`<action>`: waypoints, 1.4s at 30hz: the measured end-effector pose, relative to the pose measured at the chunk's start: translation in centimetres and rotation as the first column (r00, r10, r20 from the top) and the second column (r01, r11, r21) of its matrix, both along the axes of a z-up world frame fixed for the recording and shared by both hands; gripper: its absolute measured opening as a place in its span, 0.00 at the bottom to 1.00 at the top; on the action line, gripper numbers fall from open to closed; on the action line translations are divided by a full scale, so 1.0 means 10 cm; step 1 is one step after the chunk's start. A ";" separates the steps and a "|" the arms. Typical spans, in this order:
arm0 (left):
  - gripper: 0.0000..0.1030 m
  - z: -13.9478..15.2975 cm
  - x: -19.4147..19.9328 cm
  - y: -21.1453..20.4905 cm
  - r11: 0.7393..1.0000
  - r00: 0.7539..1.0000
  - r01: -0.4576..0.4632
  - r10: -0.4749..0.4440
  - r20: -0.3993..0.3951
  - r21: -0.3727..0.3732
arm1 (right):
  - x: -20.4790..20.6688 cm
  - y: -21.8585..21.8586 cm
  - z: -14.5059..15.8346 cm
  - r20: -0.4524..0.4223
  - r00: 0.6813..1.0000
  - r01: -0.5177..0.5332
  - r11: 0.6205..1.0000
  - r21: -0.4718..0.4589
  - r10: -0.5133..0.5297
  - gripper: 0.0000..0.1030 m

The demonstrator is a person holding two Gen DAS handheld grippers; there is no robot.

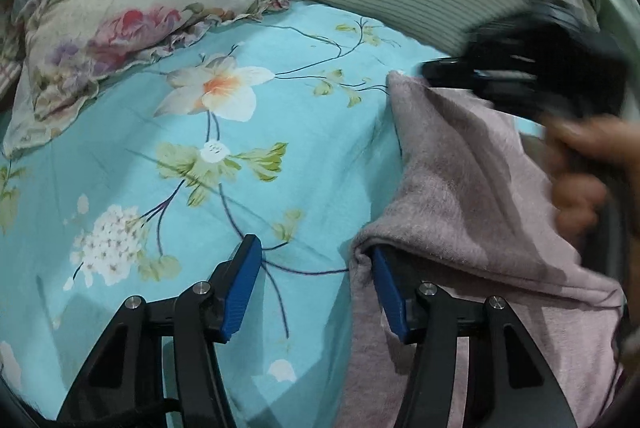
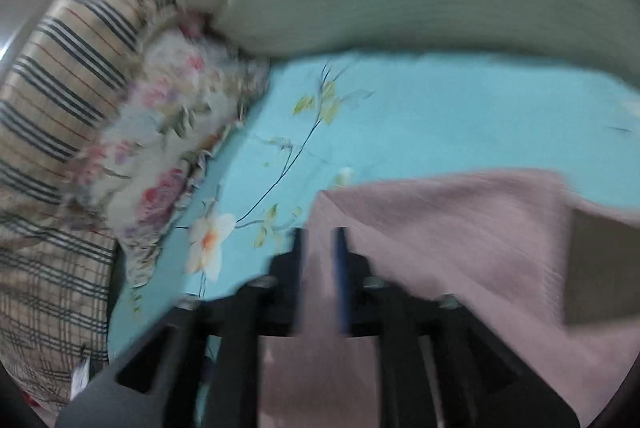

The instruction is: Fold small clothes

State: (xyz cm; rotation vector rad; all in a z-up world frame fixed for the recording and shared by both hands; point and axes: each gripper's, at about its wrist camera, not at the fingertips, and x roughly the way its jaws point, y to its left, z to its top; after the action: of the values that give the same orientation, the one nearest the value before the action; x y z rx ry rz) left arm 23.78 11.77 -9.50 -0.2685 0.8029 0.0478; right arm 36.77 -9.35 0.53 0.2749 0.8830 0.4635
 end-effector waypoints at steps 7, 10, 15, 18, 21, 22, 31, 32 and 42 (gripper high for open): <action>0.52 0.07 -0.12 0.05 1.000 0.999 0.006 -0.005 -0.045 0.026 | -1.38 -1.89 0.14 0.084 0.887 0.459 0.885 -0.080 -0.453 0.53; 0.52 0.16 -0.09 0.04 1.000 0.999 0.024 -0.024 -0.040 0.009 | -1.75 -2.45 0.08 0.060 0.810 0.586 0.809 -0.052 -0.583 0.53; 0.52 0.32 0.17 -0.11 0.996 0.998 0.053 -0.052 -0.019 0.066 | -1.75 -2.65 -0.12 0.002 0.812 0.583 0.812 -0.032 -0.583 0.53; 0.52 0.32 0.37 -0.23 0.989 0.998 0.068 -0.065 -0.023 0.132 | -1.51 -2.54 -0.22 -0.039 0.850 0.523 0.850 -0.061 -0.525 0.26; 0.50 0.20 0.54 -0.31 0.978 0.996 0.074 -0.061 -0.072 0.193 | -1.63 -2.55 -0.01 0.010 0.829 0.559 0.829 -0.030 -0.559 0.07; 0.47 0.17 0.57 -0.32 0.974 0.995 0.072 -0.055 -0.082 0.213 | -1.73 -2.56 0.15 0.060 0.798 0.603 0.797 -0.035 -0.600 0.07; 0.47 0.01 0.59 -0.27 0.968 0.994 0.034 -0.006 -0.113 0.250 | -1.93 -2.51 0.28 0.139 0.761 0.647 0.756 -0.099 -0.634 0.67; 0.47 0.01 0.59 -0.28 0.965 0.994 0.034 -0.005 -0.112 0.259 | -1.96 -2.45 0.30 0.162 0.769 0.637 0.763 -0.107 -0.619 0.67; 0.49 0.43 0.43 -0.31 0.988 0.997 0.083 -0.081 -0.017 0.134 | -1.50 -2.15 -0.09 0.031 0.896 0.444 0.893 -0.073 -0.443 0.66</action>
State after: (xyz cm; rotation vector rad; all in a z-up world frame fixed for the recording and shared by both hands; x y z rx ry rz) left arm 28.05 8.68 -5.21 -0.1076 0.8181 0.0259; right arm 21.79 -30.81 -0.37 0.3897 0.7927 0.0033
